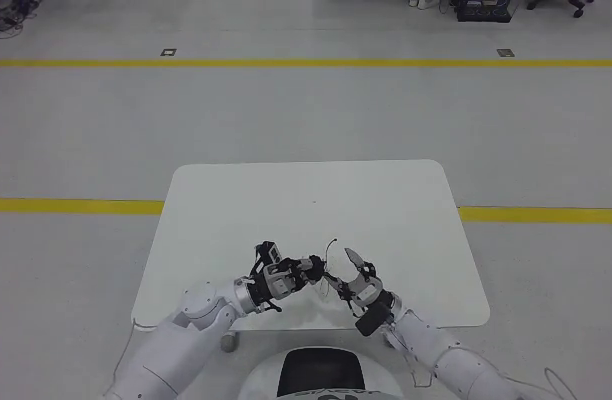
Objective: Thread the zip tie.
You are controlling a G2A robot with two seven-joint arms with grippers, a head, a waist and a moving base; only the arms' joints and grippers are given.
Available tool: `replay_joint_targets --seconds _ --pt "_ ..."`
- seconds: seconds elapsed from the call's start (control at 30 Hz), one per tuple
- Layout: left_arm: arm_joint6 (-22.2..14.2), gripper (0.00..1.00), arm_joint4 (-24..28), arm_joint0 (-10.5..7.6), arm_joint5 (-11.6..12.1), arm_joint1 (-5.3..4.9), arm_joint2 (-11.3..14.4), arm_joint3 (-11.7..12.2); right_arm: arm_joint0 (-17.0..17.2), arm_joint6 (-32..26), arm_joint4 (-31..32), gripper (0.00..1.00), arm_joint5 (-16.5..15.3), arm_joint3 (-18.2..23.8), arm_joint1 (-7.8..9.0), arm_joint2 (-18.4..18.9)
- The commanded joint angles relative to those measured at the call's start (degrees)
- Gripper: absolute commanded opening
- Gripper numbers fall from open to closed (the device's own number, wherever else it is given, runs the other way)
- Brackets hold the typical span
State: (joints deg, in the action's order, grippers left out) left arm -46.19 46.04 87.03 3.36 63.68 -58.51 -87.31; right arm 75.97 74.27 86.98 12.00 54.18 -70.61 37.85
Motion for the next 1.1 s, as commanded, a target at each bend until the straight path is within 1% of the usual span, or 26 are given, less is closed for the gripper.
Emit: replay_joint_targets --seconds 0.0,0.17,0.23,0.27,0.5,0.87,1.07 --pt "0.0 0.00 -0.1 0.02 0.1 -0.04 0.1 0.0 0.0 -0.1 0.3 0.43 -0.3 0.0 -0.14 0.1" --pt "0.0 0.00 -0.3 0.01 0.3 -0.13 0.2 0.1 0.0 -0.4 1.2 0.42 -0.9 -0.1 -0.53 0.3" --pt "0.1 0.00 -0.4 0.00 0.4 -0.16 0.3 0.0 0.0 -0.4 1.5 0.40 -1.1 -0.1 -0.67 0.4" --pt "0.1 0.00 -0.4 -0.01 0.4 -0.18 0.3 0.0 0.1 -0.4 1.6 0.41 -1.2 -0.2 -0.77 0.5" --pt "0.3 0.00 -0.5 -0.07 0.6 -0.26 0.5 0.0 0.1 -0.3 2.6 0.40 -1.4 -0.4 -1.24 0.9" --pt "0.6 0.00 -0.5 -0.25 0.8 -0.37 1.0 0.1 0.3 0.4 3.0 0.28 -1.5 -1.0 -1.65 1.7" --pt "0.8 0.00 -0.6 -0.28 0.9 -0.45 1.1 0.0 0.3 0.5 3.0 0.17 -1.4 -1.2 -1.69 1.8"
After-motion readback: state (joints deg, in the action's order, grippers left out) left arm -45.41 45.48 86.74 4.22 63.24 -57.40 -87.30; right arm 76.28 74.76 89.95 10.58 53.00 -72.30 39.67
